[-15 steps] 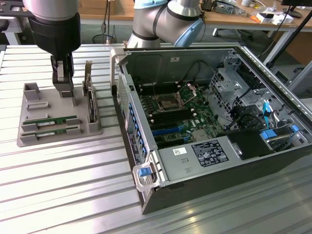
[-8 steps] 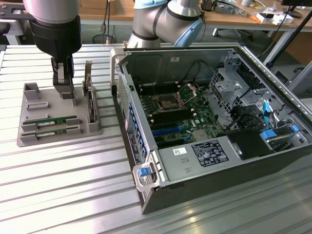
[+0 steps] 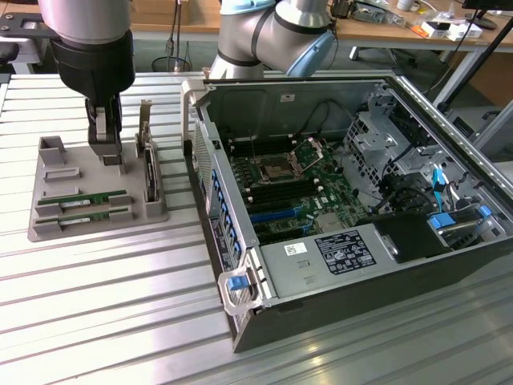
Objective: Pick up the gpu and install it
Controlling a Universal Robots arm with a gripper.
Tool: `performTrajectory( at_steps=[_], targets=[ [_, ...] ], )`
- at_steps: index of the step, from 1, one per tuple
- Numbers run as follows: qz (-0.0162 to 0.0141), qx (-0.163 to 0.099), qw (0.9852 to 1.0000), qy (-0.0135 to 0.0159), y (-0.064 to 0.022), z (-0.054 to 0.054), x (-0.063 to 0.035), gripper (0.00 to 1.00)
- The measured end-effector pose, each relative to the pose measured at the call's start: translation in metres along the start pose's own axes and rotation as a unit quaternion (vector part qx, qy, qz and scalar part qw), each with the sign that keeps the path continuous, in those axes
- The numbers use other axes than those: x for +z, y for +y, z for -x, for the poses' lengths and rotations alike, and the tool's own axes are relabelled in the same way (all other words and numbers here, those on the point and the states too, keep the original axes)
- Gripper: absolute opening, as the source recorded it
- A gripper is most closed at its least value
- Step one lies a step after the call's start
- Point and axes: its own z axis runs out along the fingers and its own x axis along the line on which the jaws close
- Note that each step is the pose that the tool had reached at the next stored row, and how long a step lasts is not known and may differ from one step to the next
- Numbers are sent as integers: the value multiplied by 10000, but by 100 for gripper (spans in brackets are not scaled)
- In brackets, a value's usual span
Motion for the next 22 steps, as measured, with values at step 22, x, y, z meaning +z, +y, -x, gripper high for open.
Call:
performTrajectory(
  at_steps=[22],
  targets=[
    [0, 0, 10000, 0, -5, -3, 121, 30]
  ],
)
